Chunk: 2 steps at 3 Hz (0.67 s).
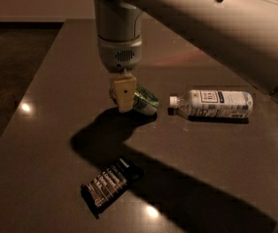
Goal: Knock green can over
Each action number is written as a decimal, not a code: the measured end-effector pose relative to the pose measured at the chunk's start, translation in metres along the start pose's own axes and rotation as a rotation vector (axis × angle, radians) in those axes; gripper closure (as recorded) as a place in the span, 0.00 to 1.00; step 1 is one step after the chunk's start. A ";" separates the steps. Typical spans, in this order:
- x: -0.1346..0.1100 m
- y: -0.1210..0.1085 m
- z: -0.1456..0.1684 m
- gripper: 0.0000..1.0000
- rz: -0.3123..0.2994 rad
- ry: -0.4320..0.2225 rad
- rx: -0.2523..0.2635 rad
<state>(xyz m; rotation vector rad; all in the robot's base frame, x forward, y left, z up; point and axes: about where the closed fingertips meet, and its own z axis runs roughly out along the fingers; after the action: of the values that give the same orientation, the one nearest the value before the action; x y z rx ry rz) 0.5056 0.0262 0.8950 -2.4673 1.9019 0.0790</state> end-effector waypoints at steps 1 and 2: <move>-0.006 -0.002 0.002 0.35 -0.032 0.015 0.002; -0.012 -0.001 0.003 0.12 -0.056 0.017 0.002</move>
Offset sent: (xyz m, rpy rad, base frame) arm -0.0234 -0.0020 -0.0028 -0.0967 0.0705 0.0897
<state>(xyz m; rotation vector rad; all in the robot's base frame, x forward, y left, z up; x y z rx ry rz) 0.5037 0.0385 0.8927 -2.5258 1.8365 0.0552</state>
